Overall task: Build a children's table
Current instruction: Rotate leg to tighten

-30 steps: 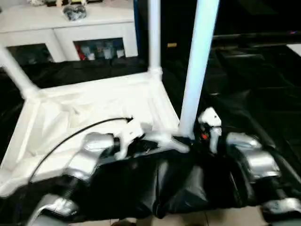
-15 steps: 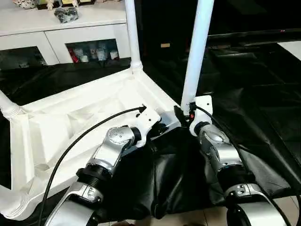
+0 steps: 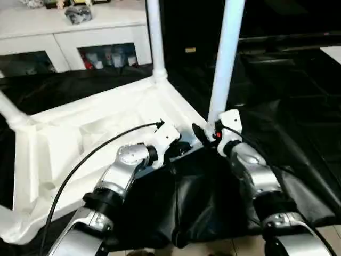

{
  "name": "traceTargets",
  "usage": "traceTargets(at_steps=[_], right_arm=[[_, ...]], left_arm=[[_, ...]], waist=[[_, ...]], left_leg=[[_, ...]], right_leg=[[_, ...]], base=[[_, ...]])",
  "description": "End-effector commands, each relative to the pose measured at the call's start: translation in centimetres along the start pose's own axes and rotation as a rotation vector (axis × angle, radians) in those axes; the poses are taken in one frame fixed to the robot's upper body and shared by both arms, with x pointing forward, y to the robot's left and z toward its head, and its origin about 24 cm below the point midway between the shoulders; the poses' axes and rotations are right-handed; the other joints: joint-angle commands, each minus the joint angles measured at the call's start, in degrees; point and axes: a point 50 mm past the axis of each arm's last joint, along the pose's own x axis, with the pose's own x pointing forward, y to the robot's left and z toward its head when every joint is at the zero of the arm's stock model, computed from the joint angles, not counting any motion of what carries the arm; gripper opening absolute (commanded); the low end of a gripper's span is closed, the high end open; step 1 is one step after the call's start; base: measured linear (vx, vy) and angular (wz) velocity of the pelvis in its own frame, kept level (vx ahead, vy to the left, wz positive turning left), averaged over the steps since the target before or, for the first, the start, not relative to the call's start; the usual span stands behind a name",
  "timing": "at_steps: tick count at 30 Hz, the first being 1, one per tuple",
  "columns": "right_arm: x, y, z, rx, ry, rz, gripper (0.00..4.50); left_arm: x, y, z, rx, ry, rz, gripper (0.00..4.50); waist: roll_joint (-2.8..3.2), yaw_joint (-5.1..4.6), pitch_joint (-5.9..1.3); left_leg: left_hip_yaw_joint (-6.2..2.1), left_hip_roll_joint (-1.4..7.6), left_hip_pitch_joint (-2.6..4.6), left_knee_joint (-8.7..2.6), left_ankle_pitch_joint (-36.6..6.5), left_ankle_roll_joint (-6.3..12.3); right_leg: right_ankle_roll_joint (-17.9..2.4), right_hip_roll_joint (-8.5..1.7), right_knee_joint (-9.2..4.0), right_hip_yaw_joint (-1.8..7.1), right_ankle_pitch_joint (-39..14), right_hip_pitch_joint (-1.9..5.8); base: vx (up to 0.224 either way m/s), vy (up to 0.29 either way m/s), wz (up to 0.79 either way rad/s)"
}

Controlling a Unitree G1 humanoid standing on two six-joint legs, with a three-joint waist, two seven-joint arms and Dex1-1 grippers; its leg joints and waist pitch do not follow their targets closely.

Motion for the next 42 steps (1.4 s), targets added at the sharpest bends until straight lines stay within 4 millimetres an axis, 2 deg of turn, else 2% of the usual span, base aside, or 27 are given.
traceTargets(at_steps=[1,6,7,10,13,14,17,23,29,31,34,35,37,38,40,42], right_arm=[[-0.3,0.1,0.5,-0.007,-0.011,0.085,4.48],[-2.0,0.1,0.6,-0.026,0.053,0.354,4.48],[-2.2,0.1,0.6,-0.031,0.061,0.376,4.48],[-3.2,0.0,0.4,-0.054,0.129,0.527,4.48],[-3.9,-0.1,0.2,-0.072,0.182,0.636,4.48],[-4.0,-0.1,0.2,-0.074,0.197,0.658,4.48],[-4.3,-0.2,0.3,-0.076,0.224,0.707,4.48],[-4.5,-0.2,0.4,-0.084,0.250,0.762,4.48],[-4.5,-0.1,0.5,-0.099,0.237,0.756,4.48],[-4.5,-0.1,0.4,-0.107,0.234,0.750,4.50],[-4.5,0.0,0.4,-0.104,0.235,0.753,4.50],[-4.6,0.0,0.4,-0.105,0.234,0.751,4.50],[-4.6,-0.1,0.4,-0.106,0.232,0.749,4.50],[-4.6,-0.1,0.5,-0.106,0.230,0.746,4.50],[-4.6,0.0,0.5,-0.107,0.228,0.744,4.50],[-4.5,0.0,0.4,-0.107,0.227,0.743,4.50]], left_arm=[[-0.3,-0.1,1.9,0.060,-0.099,-0.050,0.00],[-1.7,-0.1,1.4,0.067,-0.097,-0.109,0.00],[-1.9,-0.1,1.4,0.067,-0.097,-0.115,0.00],[-2.9,0.0,0.9,0.070,-0.079,-0.158,0.00],[-3.7,0.1,0.7,0.064,-0.072,-0.183,0.00],[-4.0,0.0,0.6,0.064,-0.066,-0.198,0.00],[-4.6,0.0,0.4,0.069,-0.050,-0.220,0.00],[-5.5,0.2,0.0,0.086,0.000,-0.259,0.00],[-5.6,0.6,0.0,0.112,0.039,-0.230,0.00],[-5.5,0.7,0.0,0.093,0.045,-0.227,0.40],[-5.5,0.7,0.0,0.066,0.046,-0.234,0.59],[-5.6,0.7,0.1,0.063,0.039,-0.234,0.59],[-5.7,0.7,0.1,0.059,0.036,-0.234,0.86],[-5.8,0.7,0.1,0.061,0.040,-0.246,0.91],[-5.8,0.6,0.1,0.060,0.041,-0.251,0.95],[-5.8,0.6,0.1,0.054,0.044,-0.256,1.29]], waist=[[-0.75,0.00,-3.95],[-1.20,0.22,-3.96],[-1.08,0.32,-3.95],[-1.44,0.39,-3.91],[-1.54,0.51,-3.82],[-1.73,0.43,-3.70],[-1.73,0.49,-3.64],[-1.64,0.55,-3.75],[-1.61,0.53,-3.74],[-1.51,0.50,-3.72],[-1.54,0.51,-3.69],[-1.47,0.51,-3.70],[-1.48,0.54,-3.77],[-1.28,0.56,-3.79],[-1.33,0.55,-3.86],[-1.30,0.53,-3.87]], left_leg=[[-1.72,3.32,1.06,-3.79,-7.88,6.26],[-1.67,3.37,0.87,-3.64,-7.38,7.19],[-1.67,3.46,0.75,-3.63,-6.84,7.50],[-1.61,3.40,0.79,-3.56,-6.82,7.64],[-1.60,3.49,0.79,-3.59,-7.20,7.54],[-1.53,3.50,0.93,-3.66,-7.80,7.27],[-1.63,3.60,1.00,-3.81,-8.36,6.39],[-1.66,3.58,1.02,-3.80,-7.85,6.04],[-1.66,3.55,1.00,-3.78,-7.74,5.84],[-1.64,3.55,1.13,-3.81,-8.23,5.54],[-1.66,3.56,1.11,-3.84,-8.36,5.24],[-1.65,3.52,1.08,-3.82,-8.11,5.27],[-1.67,3.48,1.02,-3.74,-7.56,5.45],[-1.71,3.50,1.02,-3.74,-7.29,5.65],[-1.70,3.45,0.98,-3.67,-6.98,5.90],[-1.67,3.45,1.03,-3.66,-7.00,6.03]], right_leg=[[-14.01,-4.08,-3.83,2.44,-5.63,2.94],[-14.17,-3.90,-3.53,2.34,-4.45,3.21],[-14.43,-4.00,-3.47,2.34,-4.20,3.09],[-14.50,-3.97,-3.55,2.31,-5.28,2.99],[-14.17,-4.00,-3.61,2.34,-7.22,2.81],[-14.01,-3.95,-3.88,2.41,-8.43,2.62],[-13.78,-4.03,-3.93,2.45,-10.02,2.62],[-14.13,-3.99,-3.67,2.47,-8.12,2.63],[-14.36,-3.99,-3.67,2.46,-7.88,2.69],[-14.35,-3.93,-3.74,2.46,-8.22,2.60],[-14.34,-4.00,-3.79,2.47,-8.98,2.67],[-14.35,-3.96,-3.77,2.46,-8.73,2.70],[-14.50,-4.00,-3.66,2.45,-7.91,2.79],[-14.61,-3.94,-3.59,2.40,-7.38,2.75],[-14.73,-3.92,-3.49,2.39,-6.60,2.81],[-14.90,-3.89,-3.48,2.38,-6.21,2.77]], base=[[0.000,0.000,0.00],[0.000,0.000,0.00],[0.000,0.000,0.00],[0.000,0.000,0.00],[0.000,0.000,0.00],[0.000,0.000,0.00],[0.000,0.000,0.00],[0.000,0.000,0.00],[0.000,0.000,0.00],[0.000,0.000,0.00],[0.000,0.000,0.00],[0.000,0.000,0.00],[0.000,0.000,0.00],[0.000,0.000,0.00],[0.000,0.000,0.00],[0.000,0.000,0.00]])
